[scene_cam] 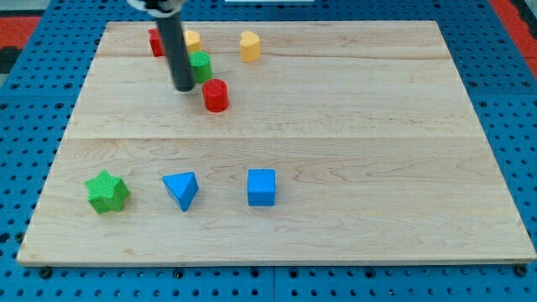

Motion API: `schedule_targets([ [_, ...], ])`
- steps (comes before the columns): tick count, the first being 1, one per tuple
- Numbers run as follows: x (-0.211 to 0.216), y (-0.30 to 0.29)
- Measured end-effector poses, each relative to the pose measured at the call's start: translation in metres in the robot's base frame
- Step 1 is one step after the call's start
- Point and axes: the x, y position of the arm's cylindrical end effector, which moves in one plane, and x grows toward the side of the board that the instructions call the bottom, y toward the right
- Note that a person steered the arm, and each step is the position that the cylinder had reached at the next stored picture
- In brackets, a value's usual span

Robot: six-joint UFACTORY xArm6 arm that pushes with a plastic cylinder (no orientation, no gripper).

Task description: Push red circle right to the blue cube

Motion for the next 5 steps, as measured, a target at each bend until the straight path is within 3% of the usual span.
schedule_targets([
  [1, 0.056, 0.094],
  [2, 0.056, 0.118],
  [3, 0.029, 0.122],
  [4, 0.07, 0.163],
  [5, 0.082, 0.162],
])
